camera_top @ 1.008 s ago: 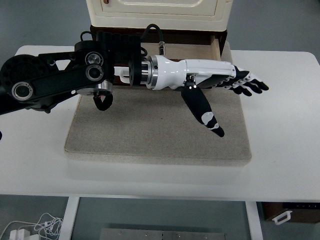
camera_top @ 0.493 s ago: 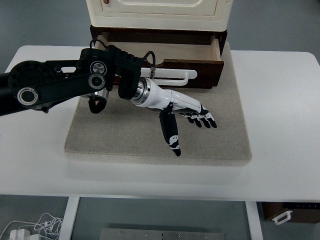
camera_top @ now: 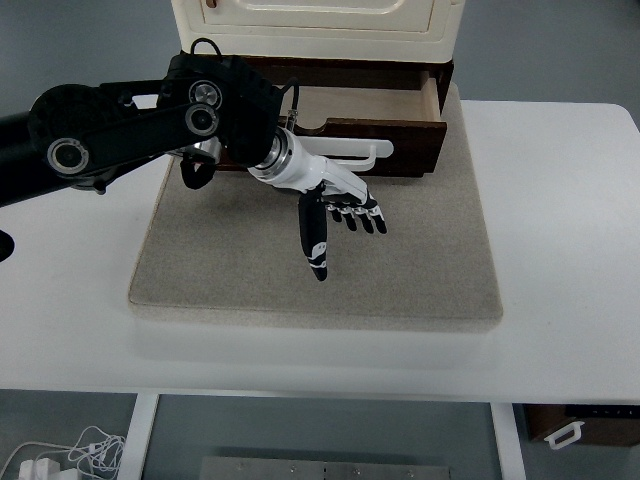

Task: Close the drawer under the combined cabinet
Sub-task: 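Press the left hand against the drawer front and push toward cabinet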

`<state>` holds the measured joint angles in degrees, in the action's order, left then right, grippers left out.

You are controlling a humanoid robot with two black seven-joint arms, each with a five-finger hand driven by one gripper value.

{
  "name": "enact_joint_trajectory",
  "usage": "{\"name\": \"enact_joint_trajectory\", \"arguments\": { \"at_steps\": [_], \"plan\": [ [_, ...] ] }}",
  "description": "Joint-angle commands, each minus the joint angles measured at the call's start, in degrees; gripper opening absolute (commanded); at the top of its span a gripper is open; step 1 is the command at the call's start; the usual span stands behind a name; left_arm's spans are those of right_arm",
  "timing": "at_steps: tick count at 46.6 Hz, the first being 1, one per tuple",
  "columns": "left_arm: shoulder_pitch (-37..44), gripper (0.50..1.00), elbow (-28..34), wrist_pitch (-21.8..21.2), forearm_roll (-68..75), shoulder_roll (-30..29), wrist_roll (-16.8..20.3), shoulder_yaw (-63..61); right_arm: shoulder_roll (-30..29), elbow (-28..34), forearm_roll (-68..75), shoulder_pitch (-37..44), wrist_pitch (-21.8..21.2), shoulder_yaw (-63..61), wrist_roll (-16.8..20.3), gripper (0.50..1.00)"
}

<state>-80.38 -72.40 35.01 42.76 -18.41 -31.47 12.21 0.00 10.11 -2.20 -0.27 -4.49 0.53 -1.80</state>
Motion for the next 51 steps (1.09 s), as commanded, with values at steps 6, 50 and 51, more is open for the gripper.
{"name": "enact_joint_trajectory", "arguments": {
  "at_steps": [6, 50, 51],
  "plan": [
    [-0.3, 0.999, 1.0, 0.0, 0.0, 0.4, -1.0, -0.2, 0.0, 0.0, 0.0, 0.0, 0.0, 0.0, 0.0, 0.952],
    [-1.2, 0.996, 10.3, 0.0, 0.9, 0.6, -1.1, 0.7, 0.0, 0.0, 0.0, 0.0, 0.0, 0.0, 0.0, 0.952],
    [-1.2, 0.996, 10.7, 0.0, 0.9, 0.6, -1.0, 0.7, 0.0, 0.0, 0.0, 0.0, 0.0, 0.0, 0.0, 0.952]
  ]
}}
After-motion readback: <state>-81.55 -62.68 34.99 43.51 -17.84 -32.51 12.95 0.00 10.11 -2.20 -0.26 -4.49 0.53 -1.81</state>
